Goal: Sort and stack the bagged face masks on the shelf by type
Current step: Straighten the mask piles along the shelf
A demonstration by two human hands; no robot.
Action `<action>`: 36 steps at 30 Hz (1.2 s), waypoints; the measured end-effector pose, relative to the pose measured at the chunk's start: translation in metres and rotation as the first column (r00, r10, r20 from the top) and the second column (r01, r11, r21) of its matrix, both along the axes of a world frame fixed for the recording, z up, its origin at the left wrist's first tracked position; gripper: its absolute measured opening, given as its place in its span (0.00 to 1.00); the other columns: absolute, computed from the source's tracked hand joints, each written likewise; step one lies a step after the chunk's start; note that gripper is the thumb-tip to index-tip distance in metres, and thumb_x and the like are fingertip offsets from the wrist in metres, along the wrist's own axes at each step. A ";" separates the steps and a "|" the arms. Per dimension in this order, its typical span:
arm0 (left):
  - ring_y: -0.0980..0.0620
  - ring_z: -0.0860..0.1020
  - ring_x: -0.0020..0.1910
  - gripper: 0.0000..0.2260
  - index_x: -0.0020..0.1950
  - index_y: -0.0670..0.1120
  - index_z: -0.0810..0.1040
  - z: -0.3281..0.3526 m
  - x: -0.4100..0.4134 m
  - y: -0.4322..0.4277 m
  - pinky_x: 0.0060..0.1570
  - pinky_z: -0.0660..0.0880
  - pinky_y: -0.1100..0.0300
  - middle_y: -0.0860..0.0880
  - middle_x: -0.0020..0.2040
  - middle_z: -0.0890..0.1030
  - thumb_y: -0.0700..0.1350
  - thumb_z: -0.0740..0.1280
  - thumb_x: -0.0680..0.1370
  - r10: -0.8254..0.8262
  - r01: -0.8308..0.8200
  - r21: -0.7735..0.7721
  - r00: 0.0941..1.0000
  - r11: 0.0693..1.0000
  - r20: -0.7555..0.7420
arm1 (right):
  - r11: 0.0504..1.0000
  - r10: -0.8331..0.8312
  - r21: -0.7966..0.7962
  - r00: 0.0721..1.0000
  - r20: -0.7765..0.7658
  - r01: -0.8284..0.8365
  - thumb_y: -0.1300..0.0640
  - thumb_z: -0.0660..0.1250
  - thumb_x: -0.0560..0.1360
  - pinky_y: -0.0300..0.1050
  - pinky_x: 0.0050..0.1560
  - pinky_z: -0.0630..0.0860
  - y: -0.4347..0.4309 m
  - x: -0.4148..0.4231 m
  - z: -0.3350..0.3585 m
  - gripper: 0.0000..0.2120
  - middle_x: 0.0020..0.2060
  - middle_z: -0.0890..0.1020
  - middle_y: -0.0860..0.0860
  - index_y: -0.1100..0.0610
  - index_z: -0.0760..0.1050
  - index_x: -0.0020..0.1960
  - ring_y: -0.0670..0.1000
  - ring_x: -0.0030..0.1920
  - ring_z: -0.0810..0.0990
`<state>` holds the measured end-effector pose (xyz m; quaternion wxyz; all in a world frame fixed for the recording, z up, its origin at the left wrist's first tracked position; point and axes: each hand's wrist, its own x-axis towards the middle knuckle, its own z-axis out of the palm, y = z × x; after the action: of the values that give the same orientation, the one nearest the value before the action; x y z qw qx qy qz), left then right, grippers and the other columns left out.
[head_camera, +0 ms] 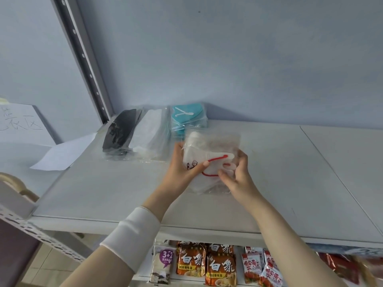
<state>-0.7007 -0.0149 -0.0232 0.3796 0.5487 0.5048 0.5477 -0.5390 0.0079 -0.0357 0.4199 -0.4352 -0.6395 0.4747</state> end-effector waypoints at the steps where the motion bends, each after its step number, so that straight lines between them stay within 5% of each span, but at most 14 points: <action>1: 0.69 0.76 0.48 0.21 0.59 0.48 0.65 -0.001 0.000 0.000 0.50 0.75 0.68 0.55 0.52 0.74 0.41 0.72 0.72 0.005 -0.005 -0.001 1.000 1.000 -0.006 | 1.000 -0.006 -0.007 1.000 0.015 0.006 0.69 0.60 0.77 0.26 0.49 0.73 0.000 0.000 -0.001 0.28 0.63 0.65 0.51 0.59 0.50 0.70 0.36 0.54 0.71; 8: 0.67 0.78 0.44 0.18 0.57 0.47 0.69 0.007 0.011 0.014 0.44 0.75 0.70 0.54 0.49 0.77 0.38 0.71 0.73 0.020 -0.022 0.033 0.998 0.999 0.052 | 0.998 -0.070 0.004 0.997 -0.036 0.070 0.67 0.64 0.75 0.32 0.52 0.73 0.009 0.013 0.002 0.23 0.50 0.72 0.46 0.54 0.58 0.64 0.37 0.51 0.74; 15: 0.67 0.77 0.51 0.22 0.57 0.54 0.67 -0.002 0.033 0.013 0.53 0.75 0.68 0.56 0.53 0.76 0.42 0.74 0.70 -0.009 0.009 0.027 1.000 1.000 0.003 | 0.996 -0.080 0.038 0.996 -0.033 0.081 0.69 0.62 0.76 0.26 0.48 0.71 0.011 0.035 -0.004 0.17 0.49 0.73 0.44 0.57 0.62 0.60 0.28 0.45 0.74; 18: 0.63 0.77 0.52 0.23 0.60 0.50 0.68 0.014 0.063 0.020 0.52 0.75 0.67 0.55 0.54 0.76 0.45 0.73 0.69 -0.001 0.001 0.033 1.000 0.999 0.003 | 0.993 -0.110 0.027 0.991 -0.082 0.112 0.67 0.63 0.76 0.34 0.53 0.74 0.016 0.060 0.005 0.16 0.49 0.74 0.49 0.56 0.61 0.57 0.37 0.49 0.77; 20: 0.60 0.78 0.51 0.22 0.61 0.46 0.68 0.021 0.094 0.026 0.50 0.76 0.65 0.52 0.53 0.77 0.42 0.74 0.71 0.011 -0.012 0.027 1.000 1.000 0.018 | 0.992 -0.123 0.002 0.987 -0.100 0.123 0.65 0.65 0.75 0.41 0.54 0.75 0.020 0.090 0.012 0.15 0.50 0.76 0.50 0.54 0.64 0.57 0.45 0.53 0.78; 24: 0.47 0.81 0.51 0.25 0.61 0.43 0.71 0.026 0.183 0.044 0.49 0.80 0.52 0.43 0.54 0.80 0.48 0.74 0.68 -0.004 0.016 -0.090 0.991 0.996 0.133 | 0.981 -0.176 -0.117 0.963 -0.207 0.154 0.63 0.68 0.73 0.30 0.41 0.76 0.026 0.184 0.025 0.12 0.47 0.80 0.44 0.54 0.71 0.55 0.42 0.46 0.79; 29: 0.43 0.82 0.50 0.16 0.58 0.38 0.77 0.029 0.317 0.074 0.49 0.80 0.52 0.39 0.52 0.82 0.42 0.71 0.73 -0.166 0.231 -0.195 0.938 0.953 0.304 | 0.950 -0.205 -0.277 0.958 -0.202 0.145 0.59 0.67 0.74 0.34 0.36 0.77 0.032 0.327 0.037 0.11 0.45 0.81 0.51 0.57 0.75 0.57 0.44 0.40 0.81; 33: 0.42 0.81 0.53 0.30 0.61 0.39 0.75 0.028 0.404 0.103 0.53 0.78 0.49 0.39 0.56 0.81 0.55 0.74 0.66 -0.201 0.313 -0.345 0.925 0.885 0.323 | 0.876 -0.327 -0.424 0.930 -0.169 0.231 0.62 0.66 0.75 0.35 0.31 0.78 0.047 0.413 0.047 0.10 0.42 0.81 0.56 0.63 0.76 0.55 0.48 0.35 0.81; 36: 0.49 0.80 0.46 0.16 0.55 0.41 0.76 0.028 0.449 0.132 0.46 0.78 0.58 0.45 0.49 0.82 0.51 0.70 0.75 -0.212 0.336 -0.439 0.928 0.833 0.308 | 0.828 -0.403 -0.463 0.910 -0.099 0.316 0.63 0.65 0.76 0.31 0.22 0.71 0.065 0.463 0.053 0.02 0.34 0.78 0.52 0.61 0.76 0.47 0.42 0.24 0.78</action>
<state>-0.2515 0.1175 0.0048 0.6392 0.4309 0.4899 0.4071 -0.0764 0.0732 0.0168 0.4534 -0.5830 -0.3790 0.5576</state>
